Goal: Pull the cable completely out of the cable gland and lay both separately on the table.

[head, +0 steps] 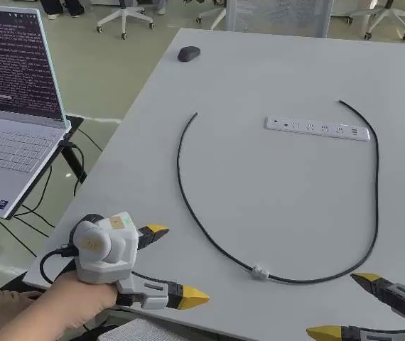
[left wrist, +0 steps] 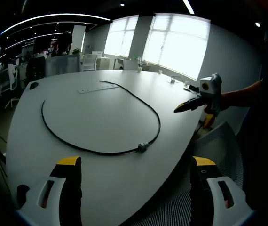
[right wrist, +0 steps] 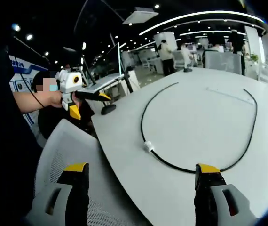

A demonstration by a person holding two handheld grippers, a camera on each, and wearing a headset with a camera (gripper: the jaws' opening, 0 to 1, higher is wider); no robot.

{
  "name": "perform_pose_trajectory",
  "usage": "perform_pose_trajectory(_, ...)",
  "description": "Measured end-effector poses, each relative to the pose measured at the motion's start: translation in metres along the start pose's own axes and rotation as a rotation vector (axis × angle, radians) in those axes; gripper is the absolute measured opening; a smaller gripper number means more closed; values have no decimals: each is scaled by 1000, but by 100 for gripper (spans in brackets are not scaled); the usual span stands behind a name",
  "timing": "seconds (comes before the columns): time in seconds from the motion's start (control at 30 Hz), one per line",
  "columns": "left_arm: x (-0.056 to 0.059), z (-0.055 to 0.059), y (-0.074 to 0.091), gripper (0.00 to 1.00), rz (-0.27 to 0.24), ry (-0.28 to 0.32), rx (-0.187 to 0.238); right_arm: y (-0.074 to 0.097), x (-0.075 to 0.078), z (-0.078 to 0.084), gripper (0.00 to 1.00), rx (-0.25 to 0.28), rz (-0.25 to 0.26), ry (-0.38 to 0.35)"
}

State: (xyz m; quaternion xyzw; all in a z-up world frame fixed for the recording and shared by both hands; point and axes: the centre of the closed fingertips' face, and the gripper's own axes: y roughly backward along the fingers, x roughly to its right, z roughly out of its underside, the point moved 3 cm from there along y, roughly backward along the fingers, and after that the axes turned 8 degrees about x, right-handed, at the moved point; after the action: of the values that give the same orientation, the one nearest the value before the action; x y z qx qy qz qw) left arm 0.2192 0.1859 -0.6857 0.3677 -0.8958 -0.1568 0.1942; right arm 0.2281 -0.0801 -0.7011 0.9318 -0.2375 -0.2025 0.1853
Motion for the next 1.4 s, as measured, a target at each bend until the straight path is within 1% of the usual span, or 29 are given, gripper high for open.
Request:
perform_pose_trajectory(0.07,0,1,-1,96,1,7,-5,0,0,0,94,0,0,-2)
perform_pose_trajectory(0.17,-1,-1,-3,94,6,-1,0,-1,1,1,93,-2,-3,-3)
perform_pose_trajectory(0.23,-2,0,-5,96,3,13,-11,-2,1,2,93,-8,-5,3)
perform_pose_trajectory(0.33,-3,0,-6,97,3,10,-18,-3,0,3,93,-13,-8,6)
perform_pose_trajectory(0.47,-3,-2,-6,96,5,1,-12,-4,2,3,93,-16,-9,-3)
perform_pose_trajectory(0.57,-3,-1,-7,96,5,1,-26,-6,5,-8,93,32,4,-49)
perform_pose_trajectory(0.63,-4,0,-7,96,5,-2,-31,-6,5,-11,93,35,2,-50)
perform_pose_trajectory(0.7,-5,1,-8,96,6,2,-34,-8,5,-11,93,27,-2,-39)
perform_pose_trajectory(0.77,-5,1,-9,96,8,1,-33,-9,3,-9,93,9,-9,-14)
perform_pose_trajectory(0.93,-6,1,-11,96,12,2,-32,-12,2,-9,92,-11,-13,10)
perform_pose_trajectory(1.03,-5,1,-11,96,17,-6,-39,-15,2,-13,91,-14,-18,20)
perform_pose_trajectory(1.1,-4,1,-11,96,20,-3,-35,-18,4,-15,89,-18,-18,29)
perform_pose_trajectory(1.2,-3,0,-11,97,27,-8,-40,-22,5,-19,89,-20,-20,36)
perform_pose_trajectory(1.27,-4,1,-12,97,27,-15,-50,-25,6,-21,89,-29,-24,50)
perform_pose_trajectory(1.4,-8,2,-12,99,22,-3,-44,-30,8,-28,88,-34,-27,70)
